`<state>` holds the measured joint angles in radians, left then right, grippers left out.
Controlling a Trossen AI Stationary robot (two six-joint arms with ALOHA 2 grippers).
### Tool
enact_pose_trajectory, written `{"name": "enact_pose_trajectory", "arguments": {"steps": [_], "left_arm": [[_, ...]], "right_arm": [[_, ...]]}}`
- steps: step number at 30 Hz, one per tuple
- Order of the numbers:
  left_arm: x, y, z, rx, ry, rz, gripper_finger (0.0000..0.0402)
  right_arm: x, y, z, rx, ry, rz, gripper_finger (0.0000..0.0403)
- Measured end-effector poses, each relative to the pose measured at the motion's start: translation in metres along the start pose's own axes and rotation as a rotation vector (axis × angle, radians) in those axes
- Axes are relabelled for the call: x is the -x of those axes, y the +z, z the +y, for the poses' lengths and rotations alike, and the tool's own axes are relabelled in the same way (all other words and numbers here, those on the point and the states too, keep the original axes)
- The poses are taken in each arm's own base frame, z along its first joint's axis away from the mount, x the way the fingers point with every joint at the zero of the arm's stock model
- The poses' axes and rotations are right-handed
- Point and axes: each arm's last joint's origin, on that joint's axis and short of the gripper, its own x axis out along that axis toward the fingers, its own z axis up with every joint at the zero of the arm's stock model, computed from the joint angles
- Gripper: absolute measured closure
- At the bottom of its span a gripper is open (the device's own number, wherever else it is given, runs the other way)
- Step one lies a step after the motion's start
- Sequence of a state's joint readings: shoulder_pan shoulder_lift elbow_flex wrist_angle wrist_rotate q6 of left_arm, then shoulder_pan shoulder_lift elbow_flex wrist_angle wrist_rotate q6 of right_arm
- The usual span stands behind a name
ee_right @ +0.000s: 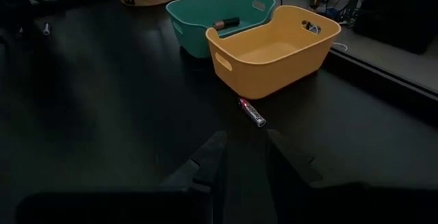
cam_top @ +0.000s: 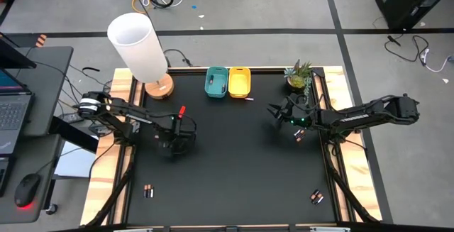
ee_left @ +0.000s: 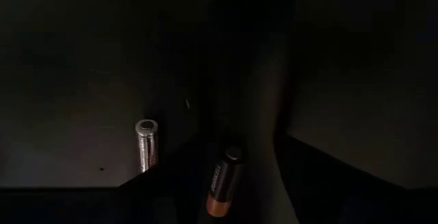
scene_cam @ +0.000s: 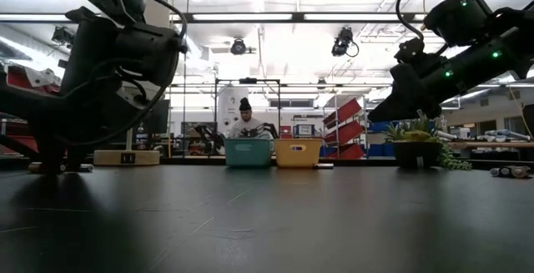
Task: Sort batteries
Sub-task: Put the gold black battery into the blue bin
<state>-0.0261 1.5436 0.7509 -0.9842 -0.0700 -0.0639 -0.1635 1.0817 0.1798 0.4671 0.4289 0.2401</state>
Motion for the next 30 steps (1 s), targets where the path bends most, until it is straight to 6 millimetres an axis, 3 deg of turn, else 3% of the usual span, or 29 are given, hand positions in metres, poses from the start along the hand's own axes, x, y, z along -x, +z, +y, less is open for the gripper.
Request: {"name": "enact_pose_trajectory", "arguments": {"steps": [22,30], "left_arm": [[-0.005,-0.012,0.000,0.065,-0.012,0.109,0.0236],[-0.005,-0.008,-0.002,0.070,-0.057,0.073,0.0288]], "right_arm": [[0.000,-0.001,0.000,0.005,-0.002,0.010,0.0315],[0.000,-0.001,0.000,0.011,-0.001,0.007,0.0315]]}}
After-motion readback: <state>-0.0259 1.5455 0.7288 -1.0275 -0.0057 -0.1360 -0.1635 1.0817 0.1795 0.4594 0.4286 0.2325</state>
